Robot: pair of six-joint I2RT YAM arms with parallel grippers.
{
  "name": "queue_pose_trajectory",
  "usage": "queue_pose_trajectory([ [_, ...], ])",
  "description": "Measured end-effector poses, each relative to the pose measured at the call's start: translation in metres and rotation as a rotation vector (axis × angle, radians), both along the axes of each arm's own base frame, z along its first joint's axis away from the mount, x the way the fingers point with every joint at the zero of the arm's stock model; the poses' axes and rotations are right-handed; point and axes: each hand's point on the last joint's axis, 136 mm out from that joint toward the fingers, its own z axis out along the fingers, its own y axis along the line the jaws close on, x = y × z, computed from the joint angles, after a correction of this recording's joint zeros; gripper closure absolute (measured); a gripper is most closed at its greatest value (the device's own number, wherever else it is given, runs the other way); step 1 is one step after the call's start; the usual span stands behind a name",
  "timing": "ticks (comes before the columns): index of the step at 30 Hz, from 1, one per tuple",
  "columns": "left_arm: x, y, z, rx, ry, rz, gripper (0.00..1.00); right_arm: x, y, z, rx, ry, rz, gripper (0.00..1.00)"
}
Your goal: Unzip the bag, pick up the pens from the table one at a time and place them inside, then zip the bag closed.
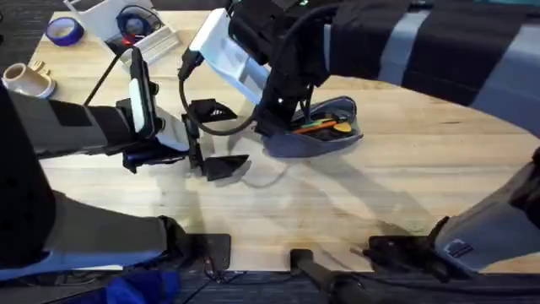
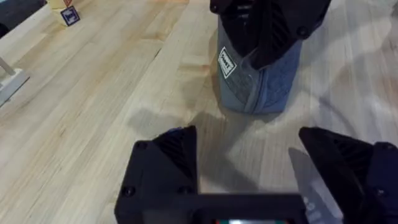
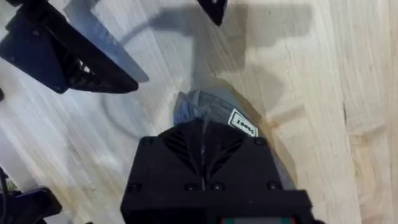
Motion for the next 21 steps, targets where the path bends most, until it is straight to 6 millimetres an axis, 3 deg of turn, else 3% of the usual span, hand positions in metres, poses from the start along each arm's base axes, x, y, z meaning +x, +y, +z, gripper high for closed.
queue_pose_trajectory([
  [11,0.0000,0.0000,0.0000,0.000,0.000,0.000,0.008,-0.0005,0.0004,0.0001,0.003,0.003,0.002,0.967],
  [21,0.0000,0.0000,0.0000,0.000,0.000,0.000,0.007,-0.0025,-0.0019,0.0035,0.115,0.125,0.018,0.968],
])
